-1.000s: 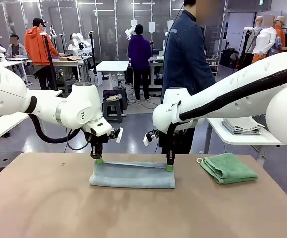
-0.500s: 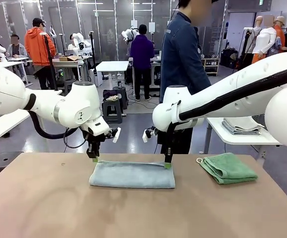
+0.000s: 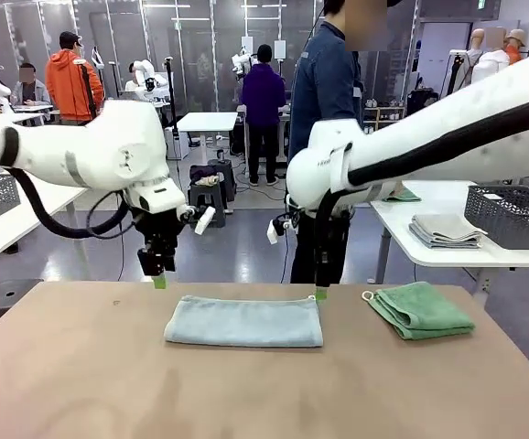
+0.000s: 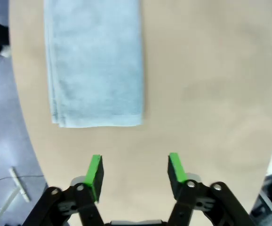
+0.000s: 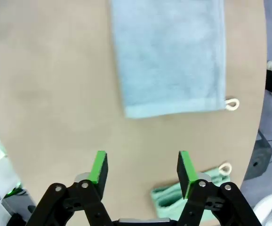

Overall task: Fold the towels and place them in the basket.
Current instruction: When a person lays out a Towel with hook on the table, fold it in half twice.

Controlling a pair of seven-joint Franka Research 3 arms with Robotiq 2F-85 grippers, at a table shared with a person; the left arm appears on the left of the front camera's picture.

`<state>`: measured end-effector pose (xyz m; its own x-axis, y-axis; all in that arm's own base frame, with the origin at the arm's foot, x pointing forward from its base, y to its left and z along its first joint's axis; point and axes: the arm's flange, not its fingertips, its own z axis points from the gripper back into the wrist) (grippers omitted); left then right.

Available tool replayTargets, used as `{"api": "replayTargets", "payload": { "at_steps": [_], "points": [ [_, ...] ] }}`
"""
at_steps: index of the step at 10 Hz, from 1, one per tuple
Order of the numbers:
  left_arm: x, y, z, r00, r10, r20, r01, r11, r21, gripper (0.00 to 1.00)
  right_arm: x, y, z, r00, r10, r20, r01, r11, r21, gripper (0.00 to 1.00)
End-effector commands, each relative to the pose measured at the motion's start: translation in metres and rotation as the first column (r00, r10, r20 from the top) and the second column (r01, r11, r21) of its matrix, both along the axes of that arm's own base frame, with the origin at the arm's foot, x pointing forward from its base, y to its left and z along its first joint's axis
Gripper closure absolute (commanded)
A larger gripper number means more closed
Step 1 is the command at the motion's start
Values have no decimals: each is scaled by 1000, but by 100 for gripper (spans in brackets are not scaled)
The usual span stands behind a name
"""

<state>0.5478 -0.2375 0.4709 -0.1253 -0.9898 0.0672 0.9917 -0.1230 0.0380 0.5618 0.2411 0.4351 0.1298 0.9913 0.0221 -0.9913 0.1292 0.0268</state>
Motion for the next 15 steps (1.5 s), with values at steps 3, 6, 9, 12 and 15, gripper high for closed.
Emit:
{"api": "replayTargets", "payload": {
  "at_steps": [3, 6, 9, 12, 15],
  "points": [
    [-67, 35, 11, 999, 2, 48, 3, 995, -100, 0, -87, -17, 27, 1000, -24, 2, 24, 998, 63, 11],
    [-82, 53, 2, 999, -1, 54, 11, 985, -175, 0, -95, -25, 24, 995, 51, -87, -45, 996, 77, 11],
    [-80, 103, -1, 997, 24, 71, 8, 910, -414, 0, -95, -13, 32, 999, -28, -27, 29, 999, 46, 11],
    [-68, 155, -25, 995, 74, 64, -17, 779, -626, 0, -107, -15, 26, 945, -303, -123, 325, 912, 251, 11],
    [-60, 171, -32, 993, 97, 70, -21, 718, -695, 0, -132, 1, 48, 590, -761, -268, 789, 473, 393, 11]
  ]
}}
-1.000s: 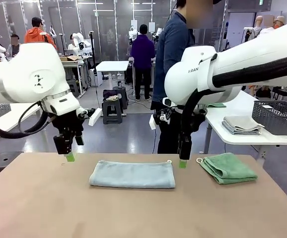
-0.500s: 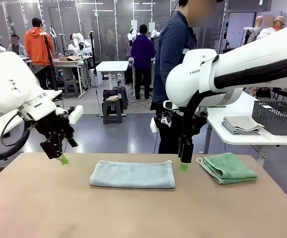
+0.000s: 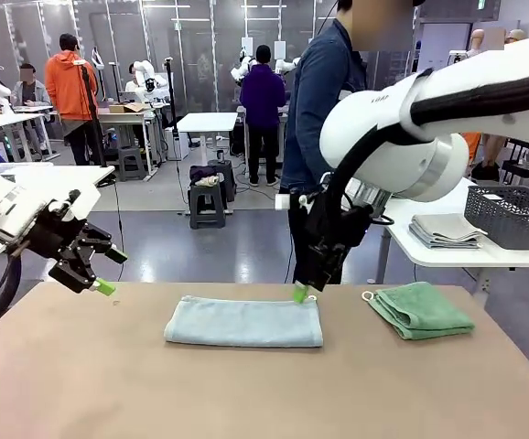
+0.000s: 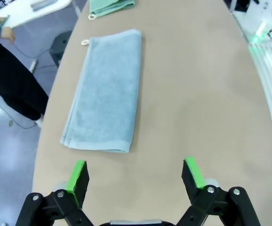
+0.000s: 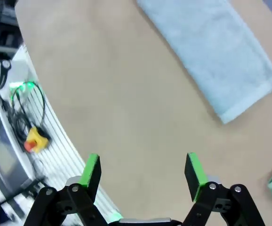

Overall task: Fold the towels and place them in the basket.
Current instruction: When a person lays out a Towel with hook on the table, fold it in half twice.

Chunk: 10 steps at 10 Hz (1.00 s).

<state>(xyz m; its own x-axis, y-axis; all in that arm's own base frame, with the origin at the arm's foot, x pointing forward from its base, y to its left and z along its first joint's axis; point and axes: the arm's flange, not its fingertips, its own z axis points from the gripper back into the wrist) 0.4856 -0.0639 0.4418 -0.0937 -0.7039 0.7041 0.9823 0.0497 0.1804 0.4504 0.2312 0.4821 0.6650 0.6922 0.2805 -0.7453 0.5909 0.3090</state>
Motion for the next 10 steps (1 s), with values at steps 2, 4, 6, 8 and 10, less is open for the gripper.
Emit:
{"api": "replayTargets", "payload": {
  "at_steps": [2, 4, 6, 8, 10],
  "points": [
    [9, -4, -7, 1000, -21, -6, 20, 999, -39, 0, -23, 27, 8, 721, -681, -129, 691, 721, 51, 11],
    [12, -6, -11, 1000, -21, -4, 21, 999, -50, 0, -21, 33, 6, 496, -864, -84, 866, 500, -24, 11],
    [14, -7, -12, 1000, -22, -3, 22, 997, -77, 0, -17, 35, 3, 393, -917, -73, 916, 397, -58, 11],
    [16, -7, -11, 999, -5, -38, 0, 994, -108, 0, -11, 32, 0, 380, -913, -151, 916, 393, -73, 11],
    [24, 1, -15, 998, -15, -59, 2, 975, -222, 0, -14, 19, -1, 482, -872, -87, 874, 485, -14, 11]
  ]
}}
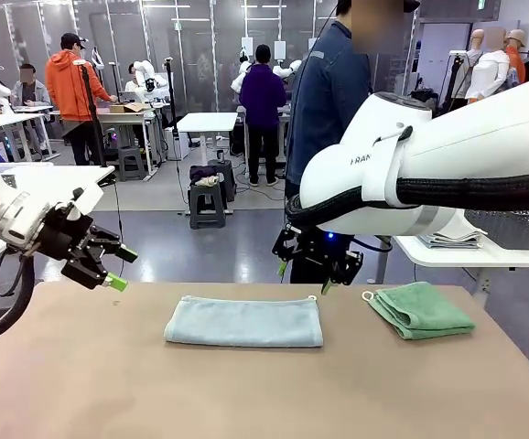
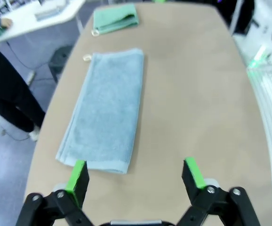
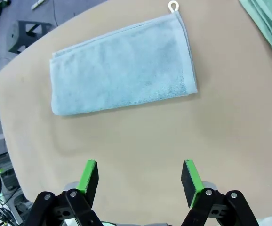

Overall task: Fold the towels and place them in the basket.
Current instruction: When a person lays out a Towel with hook on the table, fold it in half twice.

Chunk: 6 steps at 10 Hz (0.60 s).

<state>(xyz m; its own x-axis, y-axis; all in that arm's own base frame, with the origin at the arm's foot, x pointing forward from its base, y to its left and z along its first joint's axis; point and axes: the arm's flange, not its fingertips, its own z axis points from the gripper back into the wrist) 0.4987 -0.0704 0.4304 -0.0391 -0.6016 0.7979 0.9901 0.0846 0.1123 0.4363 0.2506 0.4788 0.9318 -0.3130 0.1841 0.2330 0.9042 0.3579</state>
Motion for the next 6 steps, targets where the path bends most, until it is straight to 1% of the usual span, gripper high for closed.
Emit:
{"api": "replayTargets", "payload": {
  "at_steps": [1, 3, 4, 5, 6],
  "points": [
    [11, 14, -6, 1000, -23, 2, 23, 993, -113, 0, 0, 0, 2, 998, 53, 30, -53, 999, 0, 11],
    [13, 19, -12, 999, -53, 8, 54, 989, -141, 0, 0, 0, 2, 998, 53, 30, -53, 999, 0, 11],
    [13, 18, -14, 998, -67, 17, 68, 991, -117, 0, -1, 2, 1, 999, 34, 13, -34, 999, -7, 11],
    [7, 16, -8, 1000, -16, -17, 14, 995, -101, 0, -1, 2, -3, 993, 114, 19, -112, 992, -57, 11],
    [7, 16, -8, 1000, -16, -17, 14, 995, -101, 0, 4, 3, -7, 994, 109, 15, -108, 991, -75, 11]
  ]
}}
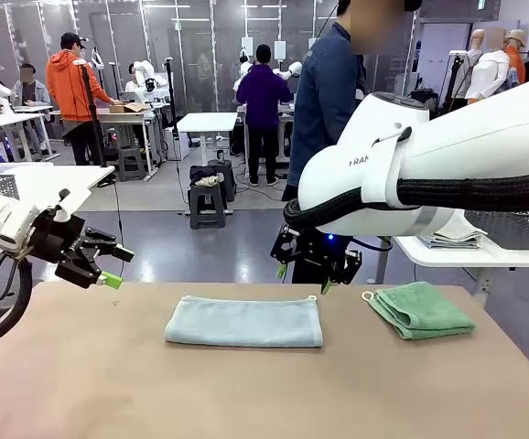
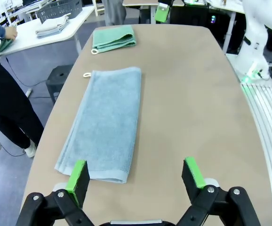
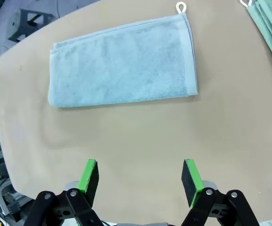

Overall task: Fold the towels and place them in the basket.
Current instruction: When a person lays out a Towel with hook on the table, fold it in half twice.

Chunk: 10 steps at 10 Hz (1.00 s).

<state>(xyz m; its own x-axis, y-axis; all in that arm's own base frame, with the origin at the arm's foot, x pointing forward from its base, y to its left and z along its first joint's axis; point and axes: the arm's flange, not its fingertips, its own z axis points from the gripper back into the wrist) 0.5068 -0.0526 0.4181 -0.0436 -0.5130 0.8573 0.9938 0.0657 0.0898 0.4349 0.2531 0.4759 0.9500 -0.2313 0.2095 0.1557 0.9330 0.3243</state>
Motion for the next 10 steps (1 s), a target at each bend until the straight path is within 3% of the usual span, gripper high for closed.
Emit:
{"api": "replayTargets", "payload": {
  "at_steps": [1, 3, 10],
  "points": [
    [-1, -2, 4, 1000, 15, -4, -15, 1000, 5, 0, 12, 0, -10, 998, 60, -15, -61, 997, -57, 11],
    [-1, -2, 4, 1000, 15, -4, -15, 1000, 5, 0, 31, 0, -22, 997, 71, -2, -71, 989, -127, 11],
    [-1, -2, 4, 1000, 15, -4, -15, 1000, 5, 0, 113, 11, -124, 1000, 28, -13, -31, 962, -270, 11]
  ]
}}
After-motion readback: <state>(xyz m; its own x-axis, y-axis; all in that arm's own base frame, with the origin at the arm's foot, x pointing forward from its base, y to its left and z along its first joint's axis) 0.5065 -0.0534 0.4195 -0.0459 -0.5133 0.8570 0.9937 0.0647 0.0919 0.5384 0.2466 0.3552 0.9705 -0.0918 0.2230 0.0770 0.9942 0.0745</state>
